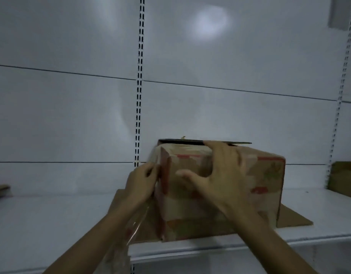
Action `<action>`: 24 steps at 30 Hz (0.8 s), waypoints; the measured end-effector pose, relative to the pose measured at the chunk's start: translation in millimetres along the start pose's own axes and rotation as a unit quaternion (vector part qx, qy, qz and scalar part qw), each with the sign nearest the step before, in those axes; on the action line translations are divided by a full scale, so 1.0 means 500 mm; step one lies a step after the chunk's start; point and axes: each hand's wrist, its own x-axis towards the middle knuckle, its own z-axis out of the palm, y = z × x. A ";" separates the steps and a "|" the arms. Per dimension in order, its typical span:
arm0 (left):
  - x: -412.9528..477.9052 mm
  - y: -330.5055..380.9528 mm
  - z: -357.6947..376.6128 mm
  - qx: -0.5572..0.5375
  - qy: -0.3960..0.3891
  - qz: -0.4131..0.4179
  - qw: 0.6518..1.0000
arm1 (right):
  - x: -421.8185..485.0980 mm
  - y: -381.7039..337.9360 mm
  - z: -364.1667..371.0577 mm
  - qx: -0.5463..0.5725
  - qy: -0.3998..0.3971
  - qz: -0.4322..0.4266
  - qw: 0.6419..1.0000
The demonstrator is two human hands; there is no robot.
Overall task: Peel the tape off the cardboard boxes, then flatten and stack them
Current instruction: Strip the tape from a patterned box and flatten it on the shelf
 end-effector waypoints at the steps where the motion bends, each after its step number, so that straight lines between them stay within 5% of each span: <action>1: -0.008 0.002 -0.001 -0.044 -0.014 -0.001 0.999 | -0.018 -0.056 0.018 -0.022 -0.009 -0.035 0.999; 5: -0.039 0.003 -0.031 -0.187 -0.061 -0.019 0.980 | -0.046 -0.146 0.079 -0.093 0.055 -0.080 0.991; 11: -0.109 -0.097 -0.087 -0.128 -0.110 0.068 0.983 | -0.040 -0.043 0.041 -0.087 0.105 -0.083 0.987; 16: -0.236 -0.141 -0.080 -0.037 -0.074 0.169 0.982 | -0.039 -0.022 0.051 -0.106 0.127 -0.075 0.983; 20: -0.297 -0.142 -0.102 -0.198 -0.063 0.179 0.962 | -0.043 -0.033 0.061 -0.095 0.146 -0.073 0.982; 24: -0.332 -0.128 -0.134 -0.472 -0.110 0.022 0.875 | -0.049 -0.032 0.063 -0.104 0.161 -0.074 0.979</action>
